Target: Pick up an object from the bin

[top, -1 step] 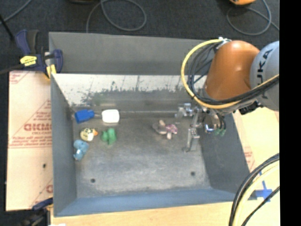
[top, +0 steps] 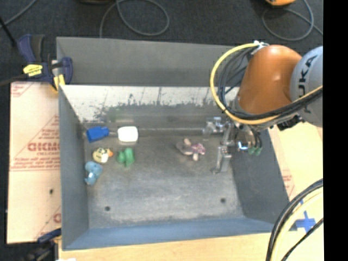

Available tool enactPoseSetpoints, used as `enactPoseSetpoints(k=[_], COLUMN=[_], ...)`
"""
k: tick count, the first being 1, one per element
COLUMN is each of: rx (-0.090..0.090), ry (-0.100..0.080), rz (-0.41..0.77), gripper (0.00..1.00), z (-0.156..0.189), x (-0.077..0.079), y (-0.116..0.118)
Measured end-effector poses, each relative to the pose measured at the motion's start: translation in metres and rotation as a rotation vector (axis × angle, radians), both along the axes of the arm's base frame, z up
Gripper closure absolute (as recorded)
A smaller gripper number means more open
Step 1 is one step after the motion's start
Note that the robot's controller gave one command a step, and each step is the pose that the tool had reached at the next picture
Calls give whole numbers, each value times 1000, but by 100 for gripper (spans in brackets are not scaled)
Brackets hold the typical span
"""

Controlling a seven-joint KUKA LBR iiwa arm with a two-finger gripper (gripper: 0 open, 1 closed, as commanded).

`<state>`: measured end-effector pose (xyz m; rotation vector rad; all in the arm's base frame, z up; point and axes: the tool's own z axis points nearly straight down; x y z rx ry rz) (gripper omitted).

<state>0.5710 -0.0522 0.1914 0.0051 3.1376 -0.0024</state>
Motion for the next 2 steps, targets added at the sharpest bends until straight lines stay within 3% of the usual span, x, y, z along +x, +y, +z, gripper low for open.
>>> enactPoseSetpoints(k=[1,2], rx=[-1,2], ry=[-4,6], rz=[-3,-100], gripper=[0,0], z=[-60,-85], x=[29,40], y=[-5,0])
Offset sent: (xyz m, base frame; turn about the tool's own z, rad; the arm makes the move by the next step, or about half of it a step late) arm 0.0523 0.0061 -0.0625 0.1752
